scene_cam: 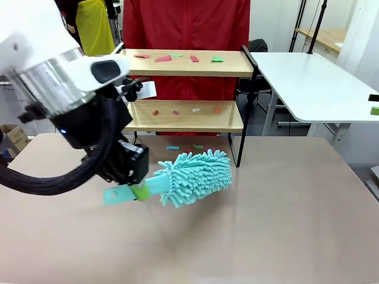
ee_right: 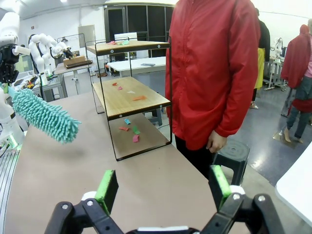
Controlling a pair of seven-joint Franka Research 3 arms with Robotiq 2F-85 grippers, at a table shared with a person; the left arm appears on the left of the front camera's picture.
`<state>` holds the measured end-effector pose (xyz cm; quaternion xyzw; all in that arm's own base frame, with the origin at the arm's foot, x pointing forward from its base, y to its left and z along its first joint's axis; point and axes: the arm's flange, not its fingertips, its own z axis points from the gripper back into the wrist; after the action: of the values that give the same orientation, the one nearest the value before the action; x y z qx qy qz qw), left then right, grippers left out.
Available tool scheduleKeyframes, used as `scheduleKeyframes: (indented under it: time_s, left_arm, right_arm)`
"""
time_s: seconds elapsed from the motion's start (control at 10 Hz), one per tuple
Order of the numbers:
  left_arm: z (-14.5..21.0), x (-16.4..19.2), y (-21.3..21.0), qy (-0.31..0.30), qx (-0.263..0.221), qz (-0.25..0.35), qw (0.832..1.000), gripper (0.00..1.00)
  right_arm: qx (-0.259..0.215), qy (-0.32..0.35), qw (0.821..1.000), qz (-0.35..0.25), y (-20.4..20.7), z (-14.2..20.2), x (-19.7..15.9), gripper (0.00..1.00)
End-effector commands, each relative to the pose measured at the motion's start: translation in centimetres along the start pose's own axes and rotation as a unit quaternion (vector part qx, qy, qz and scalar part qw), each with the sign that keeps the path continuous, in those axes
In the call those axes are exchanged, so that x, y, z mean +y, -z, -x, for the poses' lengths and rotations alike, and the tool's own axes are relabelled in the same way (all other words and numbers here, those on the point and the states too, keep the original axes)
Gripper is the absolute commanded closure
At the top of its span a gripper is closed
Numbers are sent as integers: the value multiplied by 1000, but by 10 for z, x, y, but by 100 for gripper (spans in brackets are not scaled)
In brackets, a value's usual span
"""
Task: Clean the shelf.
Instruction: Clean the specific section of the Shelf indicated by the human with the Duster.
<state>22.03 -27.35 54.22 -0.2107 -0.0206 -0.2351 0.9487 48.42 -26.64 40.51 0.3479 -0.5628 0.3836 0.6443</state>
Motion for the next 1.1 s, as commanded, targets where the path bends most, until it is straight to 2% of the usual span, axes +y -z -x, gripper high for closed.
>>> scheduleKeyframes:
  time_s: [0.0,0.3,0.7,1.0]
  left_arm:
    - [-17,-16,24,-31,-21,-3,999,87]
    - [-42,-34,53,-73,-46,-17,996,87]
    - [-69,-61,94,-112,-113,-48,986,87]
    - [-94,-71,127,-147,-132,-76,977,87]
  right_arm:
    - [0,-4,1000,0,1,-4,1,0]
    - [0,-4,1000,0,1,-4,1,0]
    - [0,-4,1000,0,1,-4,1,0]
    - [0,-4,1000,0,1,-4,1,0]
